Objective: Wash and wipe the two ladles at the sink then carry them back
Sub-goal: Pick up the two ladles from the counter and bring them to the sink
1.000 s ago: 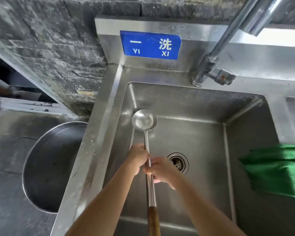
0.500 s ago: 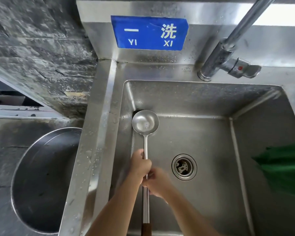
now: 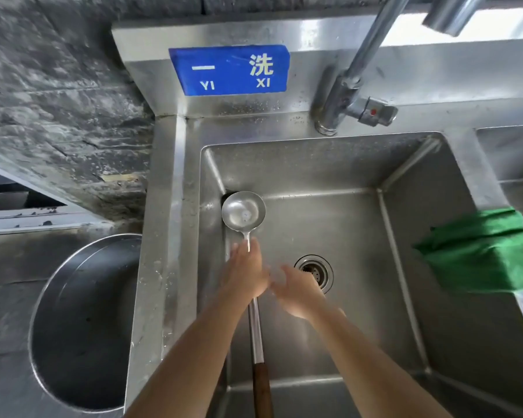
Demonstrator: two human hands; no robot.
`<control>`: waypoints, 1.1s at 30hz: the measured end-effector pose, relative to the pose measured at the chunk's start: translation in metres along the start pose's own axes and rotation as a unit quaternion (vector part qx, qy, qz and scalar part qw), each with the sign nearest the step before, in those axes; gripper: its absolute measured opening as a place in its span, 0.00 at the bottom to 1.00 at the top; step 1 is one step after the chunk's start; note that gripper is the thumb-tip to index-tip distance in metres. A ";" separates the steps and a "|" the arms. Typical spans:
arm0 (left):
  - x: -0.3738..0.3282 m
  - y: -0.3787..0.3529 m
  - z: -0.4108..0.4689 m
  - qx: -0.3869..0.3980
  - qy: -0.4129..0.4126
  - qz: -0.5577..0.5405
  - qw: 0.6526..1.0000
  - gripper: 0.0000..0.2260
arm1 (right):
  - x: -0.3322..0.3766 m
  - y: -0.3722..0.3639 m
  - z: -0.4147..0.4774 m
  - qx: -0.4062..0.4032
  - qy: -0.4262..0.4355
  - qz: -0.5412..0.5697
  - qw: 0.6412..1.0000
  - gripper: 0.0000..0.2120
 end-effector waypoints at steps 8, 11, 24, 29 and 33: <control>-0.148 0.115 -0.039 -0.032 -0.193 0.202 0.960 0.44 | -0.069 0.145 -0.101 -0.209 -0.076 -0.053 0.973 0.32; -0.221 0.144 -0.066 -0.034 -0.232 0.212 0.949 0.43 | -0.100 0.195 -0.161 -0.268 -0.110 -0.041 0.956 0.33; -0.526 0.089 -0.307 -0.041 -0.458 0.251 0.852 0.42 | -0.306 0.244 -0.498 -0.437 -0.270 0.038 0.857 0.38; -0.600 0.010 -0.446 -0.012 -0.533 0.259 0.805 0.43 | -0.400 0.185 -0.641 -0.468 -0.344 0.058 0.812 0.40; -0.649 -0.066 -0.565 0.025 -0.595 0.267 0.758 0.43 | -0.473 0.110 -0.750 -0.483 -0.411 0.108 0.766 0.41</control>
Point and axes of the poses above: each hand's wrist, its own z-axis towards the middle knuckle, its own y-axis out of the back of the hand, x = y × z, the point moved 4 cm from there along z, towards the middle knuckle, and after that the axes turned 3 degrees about -z, right-handed, at the moved point
